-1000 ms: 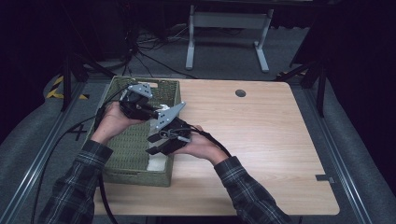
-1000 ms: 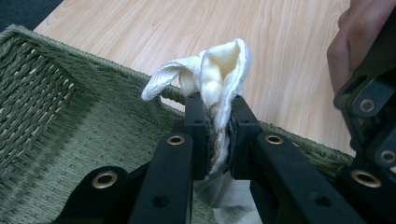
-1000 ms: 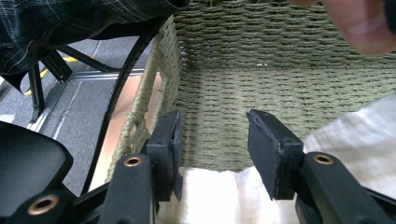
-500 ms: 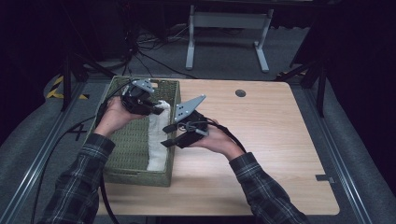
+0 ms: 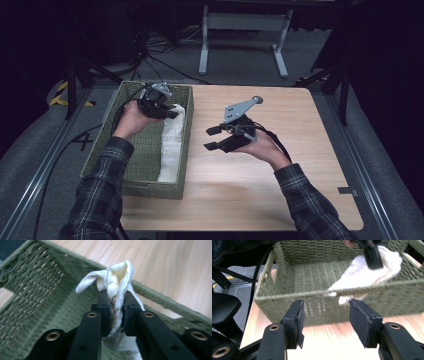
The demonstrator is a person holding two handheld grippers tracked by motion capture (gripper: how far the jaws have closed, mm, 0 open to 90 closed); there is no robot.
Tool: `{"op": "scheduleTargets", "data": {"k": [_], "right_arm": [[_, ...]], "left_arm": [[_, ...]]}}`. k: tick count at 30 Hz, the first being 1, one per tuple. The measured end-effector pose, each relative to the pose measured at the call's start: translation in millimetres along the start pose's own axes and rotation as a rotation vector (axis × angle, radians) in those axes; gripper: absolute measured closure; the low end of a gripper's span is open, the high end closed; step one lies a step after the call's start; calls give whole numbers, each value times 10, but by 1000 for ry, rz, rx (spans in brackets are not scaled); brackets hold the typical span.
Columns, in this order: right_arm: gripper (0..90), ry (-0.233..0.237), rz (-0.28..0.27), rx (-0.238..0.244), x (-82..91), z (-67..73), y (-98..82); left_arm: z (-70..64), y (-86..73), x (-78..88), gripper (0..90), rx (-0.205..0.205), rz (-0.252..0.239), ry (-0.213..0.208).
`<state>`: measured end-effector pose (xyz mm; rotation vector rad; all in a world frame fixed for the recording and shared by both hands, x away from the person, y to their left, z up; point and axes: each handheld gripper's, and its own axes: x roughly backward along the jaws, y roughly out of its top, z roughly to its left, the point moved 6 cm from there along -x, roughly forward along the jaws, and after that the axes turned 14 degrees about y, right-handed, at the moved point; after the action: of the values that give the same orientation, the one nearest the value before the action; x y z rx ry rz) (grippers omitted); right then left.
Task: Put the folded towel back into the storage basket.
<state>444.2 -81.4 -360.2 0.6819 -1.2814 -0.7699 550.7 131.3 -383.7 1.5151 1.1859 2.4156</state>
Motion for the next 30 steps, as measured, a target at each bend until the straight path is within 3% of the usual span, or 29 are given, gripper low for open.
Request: {"op": "scheduleTargets", "data": {"k": [2, 5, 7, 12, 19, 26, 30], "right_arm": [[462, -6, 1, -5, 66, -7, -65], [461, -14, -8, -15, 173, -11, -157], [460, -19, -19, -26, 239, -20, -221], [442, -29, -18, -48, 362, -38, -401], [398, -38, -7, -74, 477, -69, -636], [360, -58, 7, -85, 607, -66, -792], [335, -76, 25, -98, 716, -58, -919]], "left_arm": [[37, 8, -14, 648, 21, 8, 33], [57, 39, 8, 591, 40, 2, 56], [53, 80, 44, 556, 92, -16, 68], [-13, 191, 131, 449, 166, -80, 57], [-286, 323, 242, 355, 215, -110, 47], [-555, 442, 350, 263, 227, -133, 52], [-772, 526, 399, 233, 239, -160, 51]]}}
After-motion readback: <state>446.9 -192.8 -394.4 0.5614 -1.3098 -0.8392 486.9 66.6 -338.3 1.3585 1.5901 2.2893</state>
